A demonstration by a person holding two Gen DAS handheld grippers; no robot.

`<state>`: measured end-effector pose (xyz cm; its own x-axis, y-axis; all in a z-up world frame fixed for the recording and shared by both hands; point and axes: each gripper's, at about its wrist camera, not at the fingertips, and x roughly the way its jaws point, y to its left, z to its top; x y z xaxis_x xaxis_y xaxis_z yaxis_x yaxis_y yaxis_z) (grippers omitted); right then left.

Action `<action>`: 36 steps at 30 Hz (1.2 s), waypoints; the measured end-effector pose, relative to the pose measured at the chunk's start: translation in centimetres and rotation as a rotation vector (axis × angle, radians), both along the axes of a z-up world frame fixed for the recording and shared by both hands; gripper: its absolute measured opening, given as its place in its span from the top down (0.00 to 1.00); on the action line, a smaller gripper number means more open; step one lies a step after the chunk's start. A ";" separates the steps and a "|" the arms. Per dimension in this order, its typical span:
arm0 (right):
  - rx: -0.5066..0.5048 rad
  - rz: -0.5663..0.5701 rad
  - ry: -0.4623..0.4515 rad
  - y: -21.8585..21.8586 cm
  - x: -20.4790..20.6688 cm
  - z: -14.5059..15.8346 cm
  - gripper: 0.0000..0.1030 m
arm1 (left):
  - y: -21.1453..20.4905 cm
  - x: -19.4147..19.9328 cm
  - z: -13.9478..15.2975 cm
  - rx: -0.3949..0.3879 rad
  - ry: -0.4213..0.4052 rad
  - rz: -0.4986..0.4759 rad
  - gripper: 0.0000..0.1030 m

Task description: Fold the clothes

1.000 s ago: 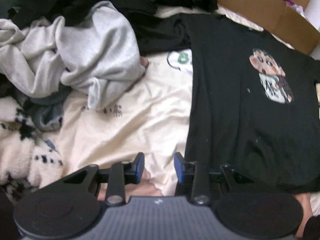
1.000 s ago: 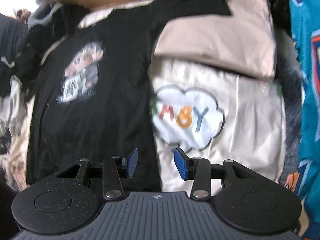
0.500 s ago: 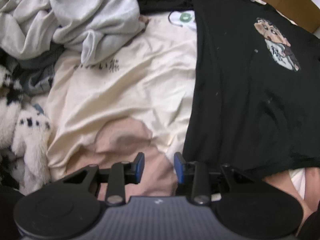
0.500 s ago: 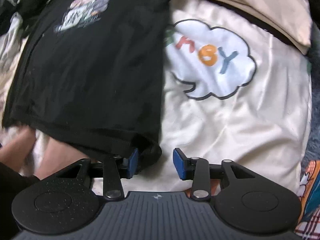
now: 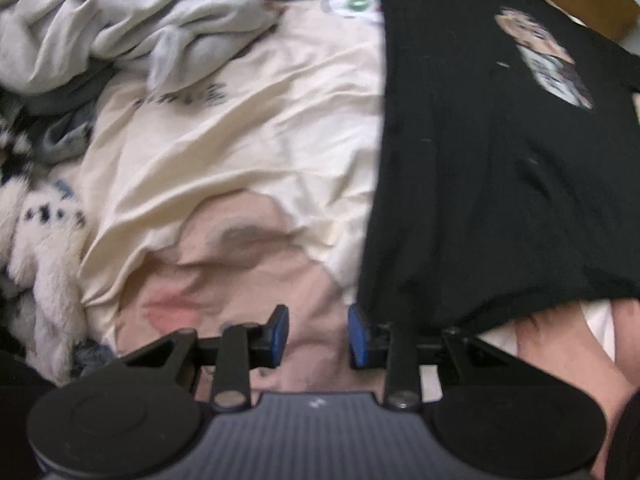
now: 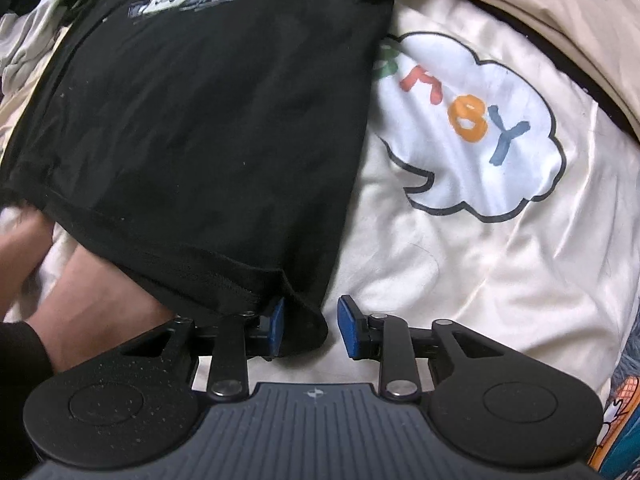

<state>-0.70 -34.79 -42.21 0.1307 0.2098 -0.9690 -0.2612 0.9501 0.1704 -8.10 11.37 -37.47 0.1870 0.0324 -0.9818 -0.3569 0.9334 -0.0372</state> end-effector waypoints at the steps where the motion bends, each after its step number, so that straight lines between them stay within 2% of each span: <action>1: 0.008 -0.004 0.008 -0.1 0.0 0.0 0.93 | -0.3 0.0 -0.1 0.001 -0.001 -0.020 0.65; 3: 0.001 -0.007 0.014 -0.3 -0.2 0.2 0.97 | -0.9 -0.2 -0.4 0.009 0.001 -0.061 0.65; 8: -0.025 -0.067 0.000 -1.2 -0.5 1.8 0.98 | -2.7 -1.3 -1.7 0.033 0.016 -0.169 0.65; 13: -0.035 -0.124 -0.023 -1.8 -1.0 3.5 0.99 | -4.1 -1.9 -2.2 0.052 -0.022 -0.229 0.65; 18: -0.048 -0.186 -0.038 -2.1 -1.7 4.4 0.99 | -5.2 -2.0 -3.6 0.075 -0.012 -0.285 0.64; 22: -0.051 -0.214 -0.044 -2.2 -1.9 5.0 0.99 | -5.4 -2.1 -4.2 0.103 -0.027 -0.278 0.64; 24: -0.059 -0.214 -0.050 -2.1 -1.9 5.1 0.99 | -5.4 -2.3 -3.9 0.111 -0.052 -0.265 0.81; 25: -0.062 -0.216 -0.053 -2.0 -1.9 5.3 0.99 | -5.2 -2.3 -3.6 0.103 -0.069 -0.250 0.94; 30: -0.078 -0.226 -0.081 -1.9 -2.0 6.1 0.99 | -3.3 -2.8 -0.3 0.050 -0.189 -0.123 0.95; 36: -0.098 -0.256 -0.136 -2.9 -2.8 7.8 0.99 | -0.5 -2.6 3.8 -0.035 -0.263 0.010 0.96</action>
